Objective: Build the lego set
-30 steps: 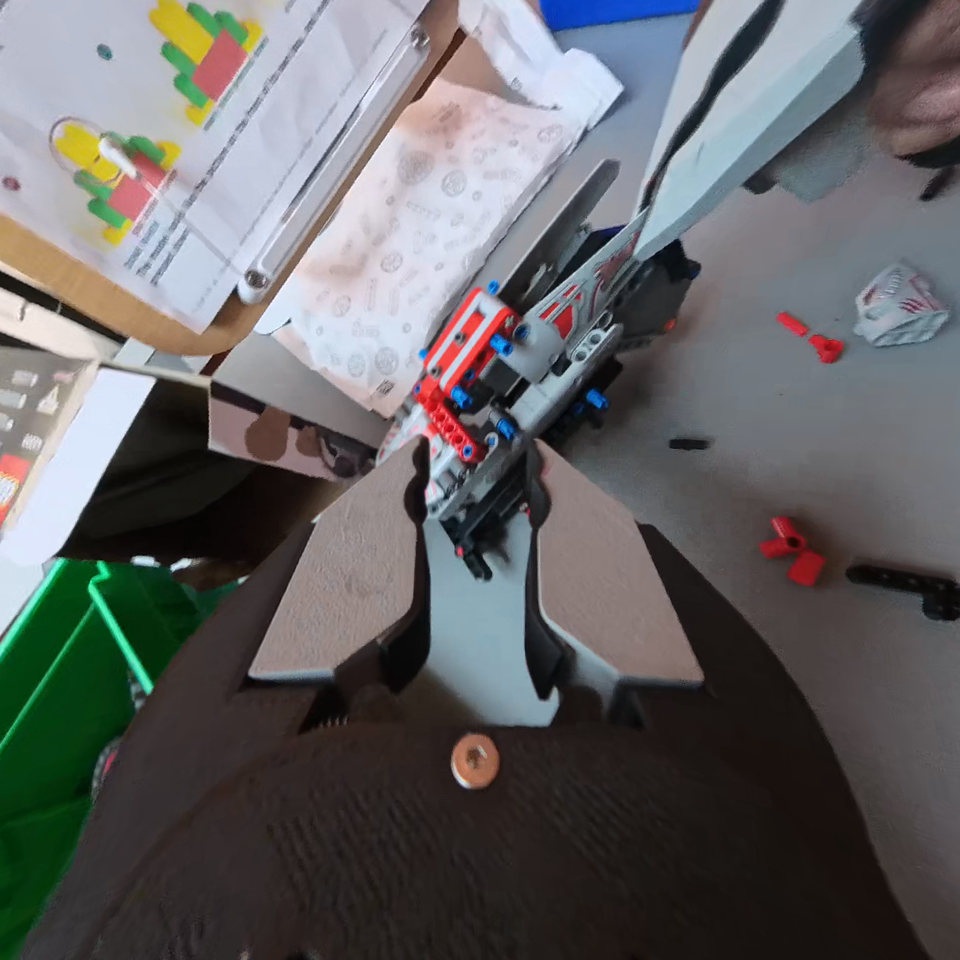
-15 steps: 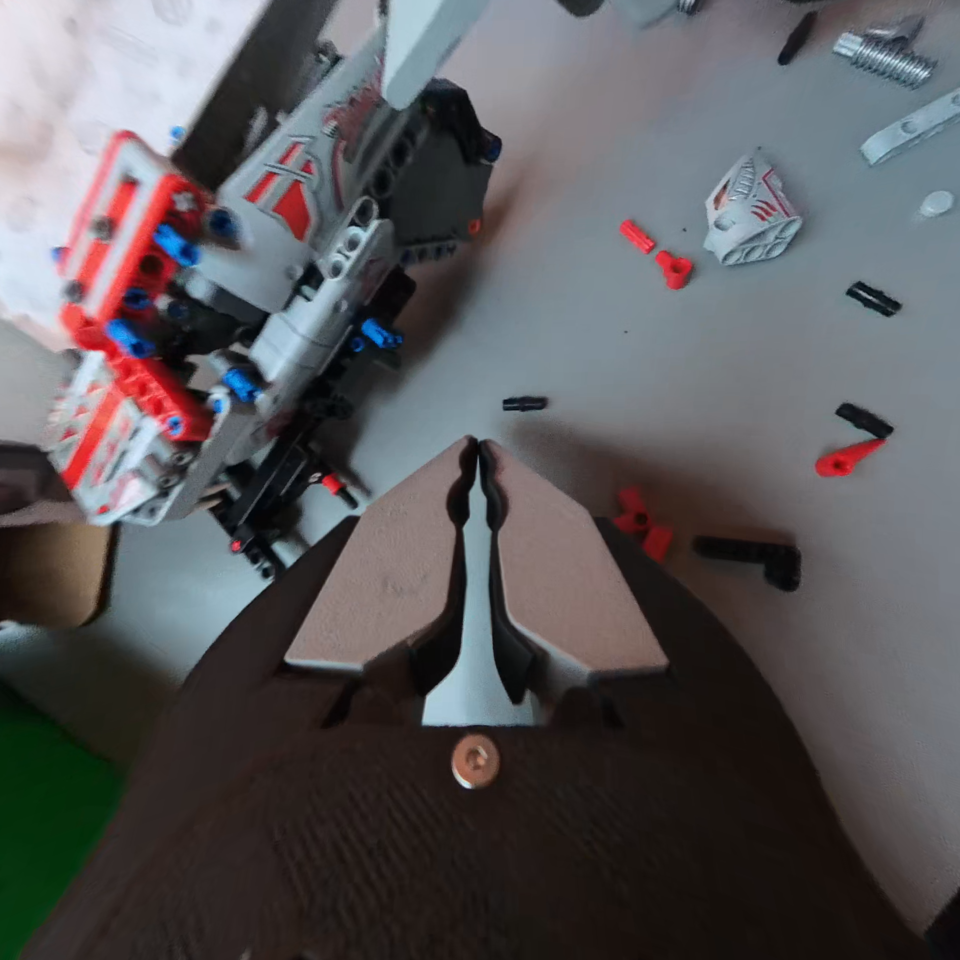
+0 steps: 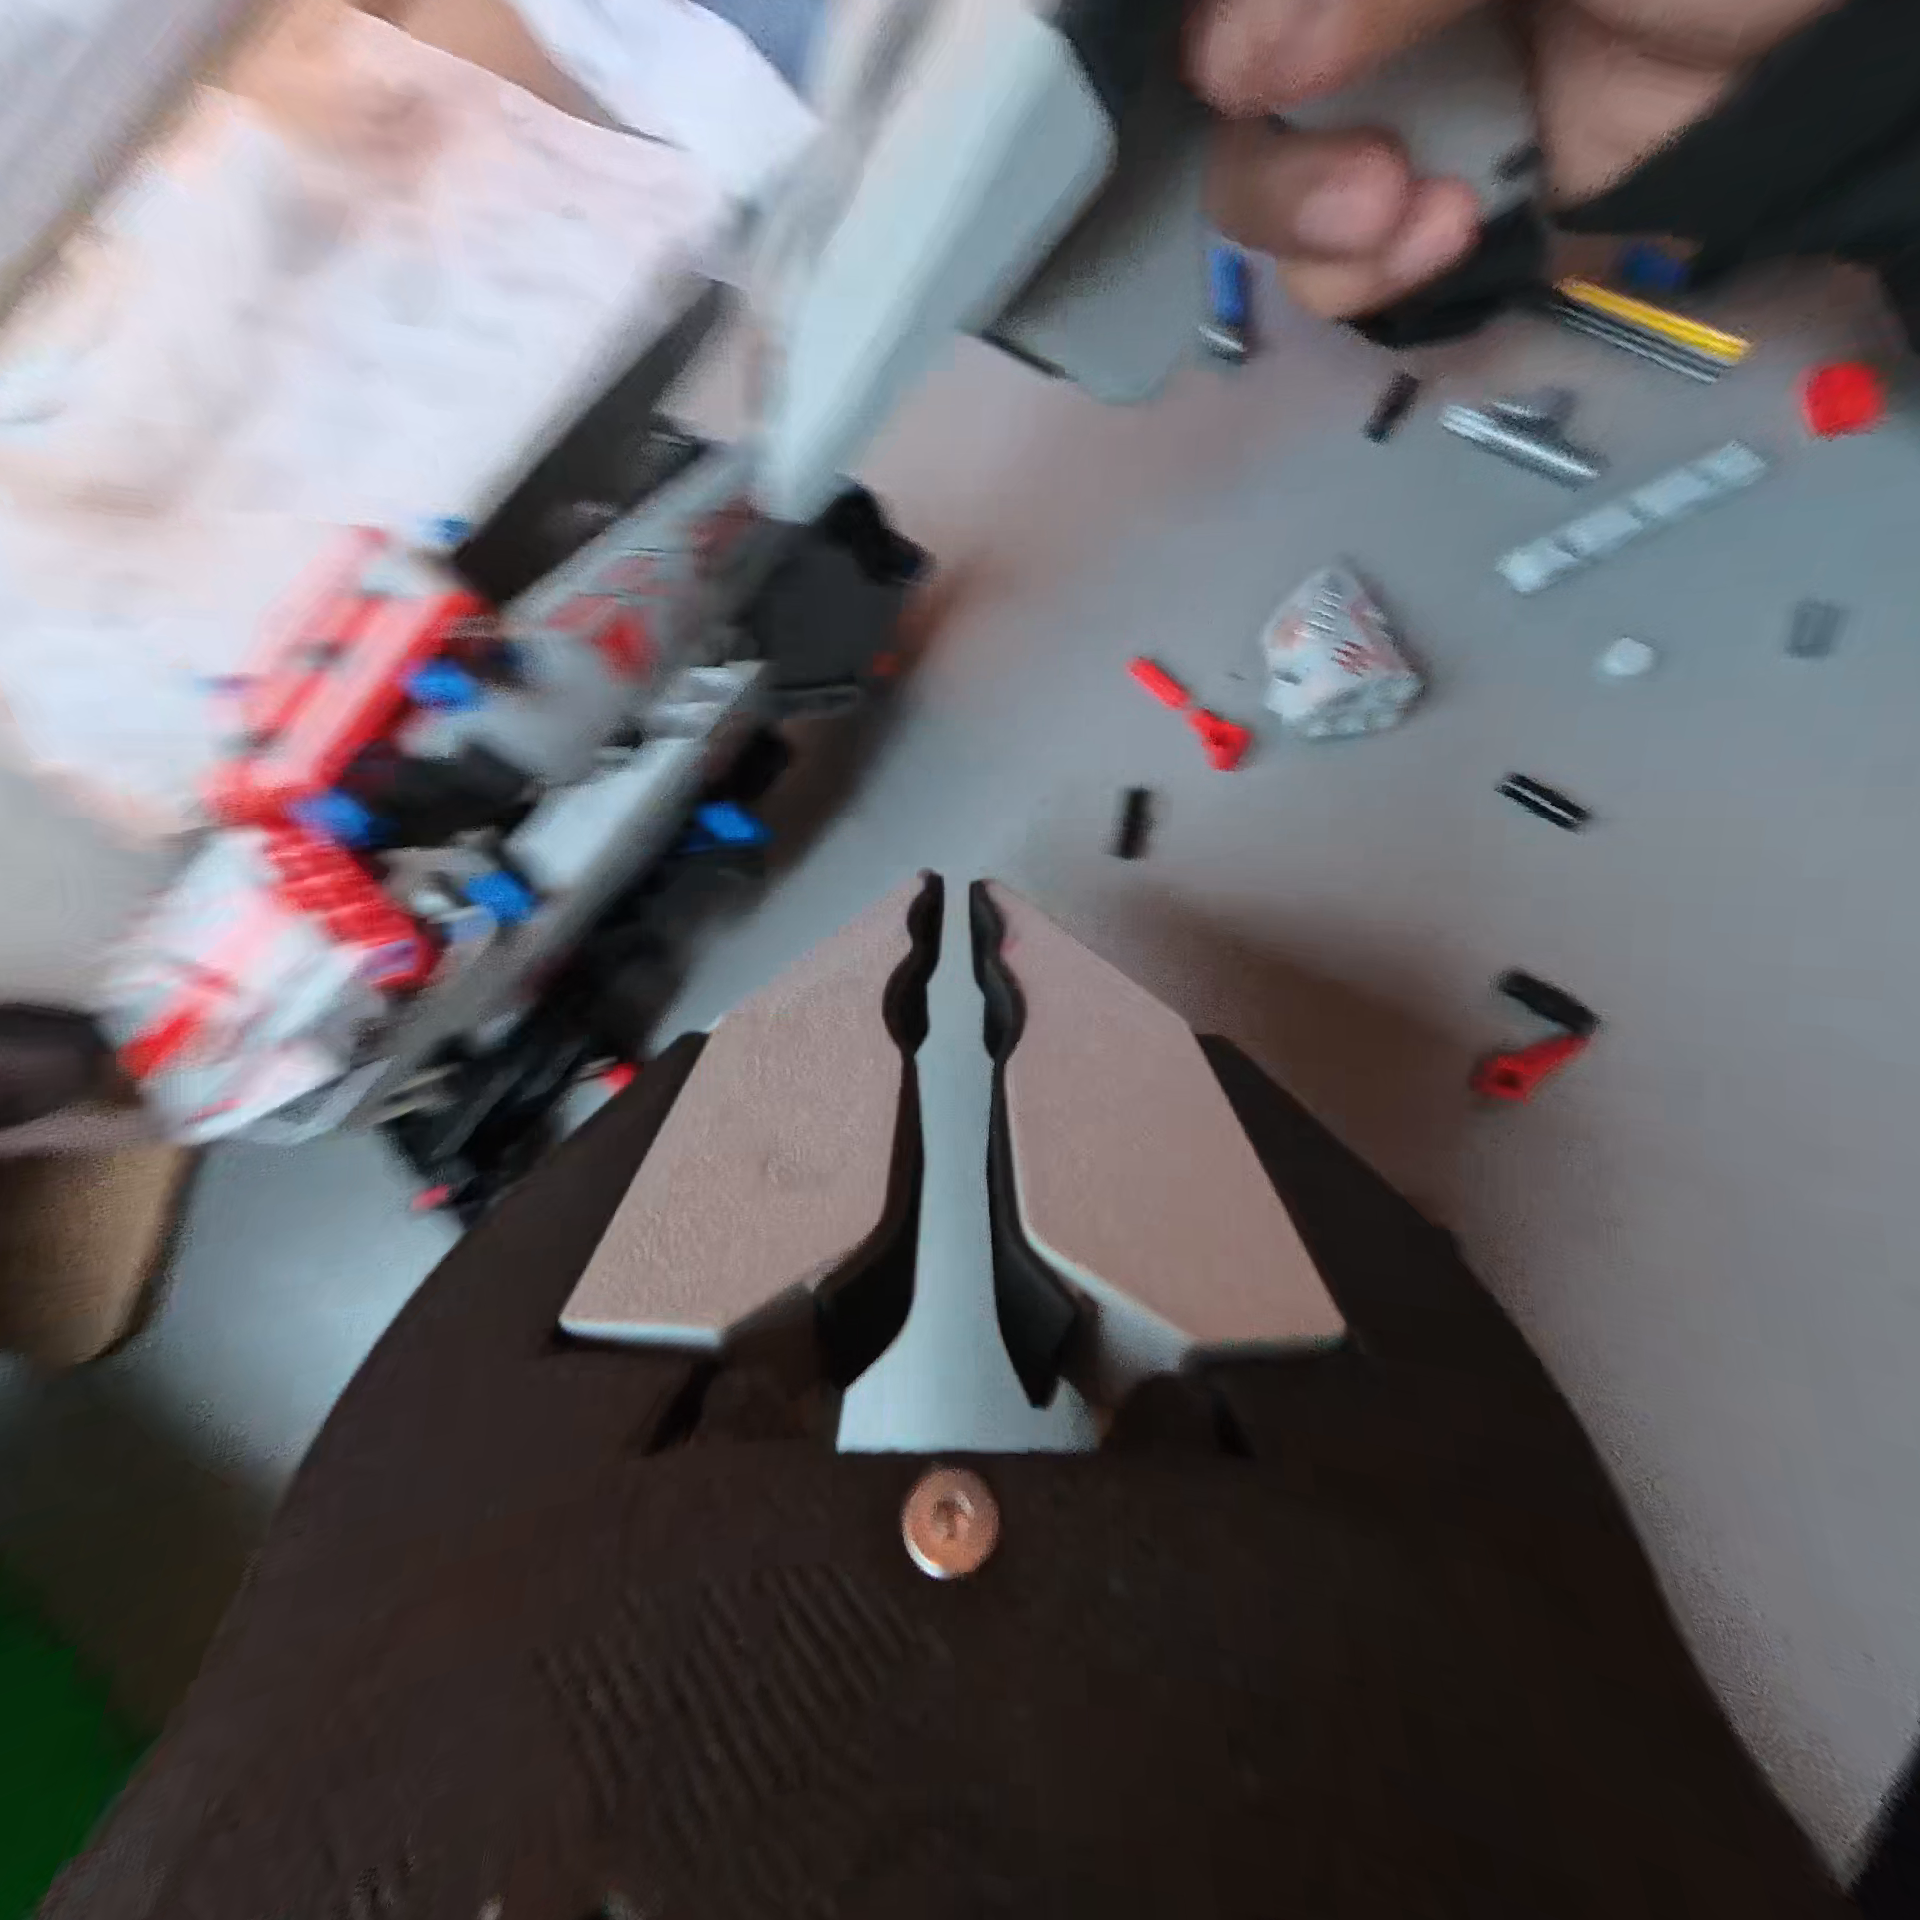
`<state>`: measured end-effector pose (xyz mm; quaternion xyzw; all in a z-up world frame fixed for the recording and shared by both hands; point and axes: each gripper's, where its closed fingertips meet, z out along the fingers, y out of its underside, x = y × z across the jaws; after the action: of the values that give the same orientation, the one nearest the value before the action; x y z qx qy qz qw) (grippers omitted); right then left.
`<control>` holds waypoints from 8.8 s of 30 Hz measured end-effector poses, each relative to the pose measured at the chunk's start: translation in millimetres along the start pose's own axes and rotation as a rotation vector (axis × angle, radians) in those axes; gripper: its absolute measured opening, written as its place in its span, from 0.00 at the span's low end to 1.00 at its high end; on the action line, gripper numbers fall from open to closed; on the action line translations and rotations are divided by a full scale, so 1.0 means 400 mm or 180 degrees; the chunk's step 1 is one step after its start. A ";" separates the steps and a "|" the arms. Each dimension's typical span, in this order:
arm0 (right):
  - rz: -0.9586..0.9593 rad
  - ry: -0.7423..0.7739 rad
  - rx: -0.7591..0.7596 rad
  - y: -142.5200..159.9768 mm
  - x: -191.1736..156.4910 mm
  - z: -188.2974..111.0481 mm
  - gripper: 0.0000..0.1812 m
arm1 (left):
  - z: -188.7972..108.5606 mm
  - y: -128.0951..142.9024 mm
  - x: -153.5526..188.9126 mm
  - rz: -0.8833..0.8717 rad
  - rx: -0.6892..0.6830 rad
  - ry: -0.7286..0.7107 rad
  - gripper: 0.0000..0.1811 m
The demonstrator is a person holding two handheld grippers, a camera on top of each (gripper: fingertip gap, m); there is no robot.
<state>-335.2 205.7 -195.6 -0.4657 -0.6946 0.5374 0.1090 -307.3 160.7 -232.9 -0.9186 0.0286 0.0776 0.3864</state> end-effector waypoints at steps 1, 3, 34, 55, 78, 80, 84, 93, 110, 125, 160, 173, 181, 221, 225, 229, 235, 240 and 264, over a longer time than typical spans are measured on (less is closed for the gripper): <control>-0.0016 0.0034 -0.0024 0.003 0.006 -0.002 0.00 | -0.019 -0.011 -0.039 -0.0010 0.0076 -0.0218 0.04; -0.0032 0.0087 -0.0027 0.004 0.015 -0.008 0.01 | -0.056 -0.025 -0.113 0.0029 0.0149 -0.0625 0.11; 0.0422 0.0258 0.0838 -0.085 0.087 -0.120 0.06 | 0.009 0.017 -0.242 -0.0228 -0.0280 -0.0020 0.39; -0.0774 0.0622 -0.0263 0.029 -0.002 0.046 0.00 | -0.013 0.002 -0.159 -0.0922 -0.0080 -0.0358 0.38; 0.0263 0.0096 -0.0348 0.069 0.017 0.039 0.00 | 0.085 0.008 -0.151 0.0075 -0.0566 -0.0451 0.49; 0.0342 0.0067 -0.0328 0.069 0.021 0.040 0.02 | 0.092 0.005 -0.157 0.0233 -0.0595 -0.0434 0.48; 0.0587 -0.0028 -0.0310 0.072 0.023 0.042 0.01 | 0.092 0.001 -0.161 0.0398 -0.0603 -0.0537 0.48; 0.0779 -0.0135 -0.0288 0.073 0.028 0.048 0.01 | 0.082 -0.017 -0.173 0.0729 -0.0555 -0.0930 0.47; 0.0853 -0.0454 -0.0462 0.079 0.014 0.061 0.00 | 0.083 -0.012 -0.185 0.0836 -0.0395 -0.0756 0.47; 0.0429 -0.0621 -0.0819 0.133 -0.059 0.049 0.00 | 0.068 0.010 -0.227 0.0083 0.0007 -0.0616 0.46; -0.1207 0.0410 -0.1429 0.197 0.037 0.000 0.12 | 0.061 -0.021 -0.212 -0.0055 0.0550 -0.0616 0.47; -0.1088 0.0266 -0.1223 0.169 0.021 -0.031 0.07 | 0.051 -0.025 -0.198 -0.0192 0.0606 -0.0360 0.45; -0.0776 0.0409 -0.0737 0.101 0.042 -0.036 0.11 | 0.032 -0.038 -0.198 -0.0535 0.0827 -0.0062 0.45; -0.0481 0.0335 0.0407 -0.032 0.021 -0.055 0.23 | 0.035 -0.023 -0.168 0.0758 0.0684 -0.0448 0.49; -0.0782 0.0048 0.0411 -0.035 -0.036 -0.054 0.21 | 0.030 -0.030 -0.165 0.0938 0.0777 -0.0492 0.48; -0.1205 0.0141 0.0083 0.003 -0.056 -0.016 0.18 | 0.026 -0.026 -0.153 0.0955 0.0794 -0.0354 0.48; -0.1481 0.0463 -0.0142 0.026 -0.043 0.022 0.11 | 0.033 -0.001 -0.146 0.0507 0.0612 0.0044 0.48; -0.1199 0.0058 -0.0071 0.028 -0.059 0.017 0.03 | 0.039 0.003 -0.138 0.0354 0.0579 0.0236 0.48; -0.2548 0.1556 -0.0277 -0.038 -0.039 0.067 0.18 | 0.062 -0.024 -0.107 0.0230 0.0595 0.0248 0.48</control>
<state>-352.3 176.8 -187.7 -0.2782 -0.7954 0.2980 0.4484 -351.5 184.9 -236.0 -0.8792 0.0838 0.0527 0.4660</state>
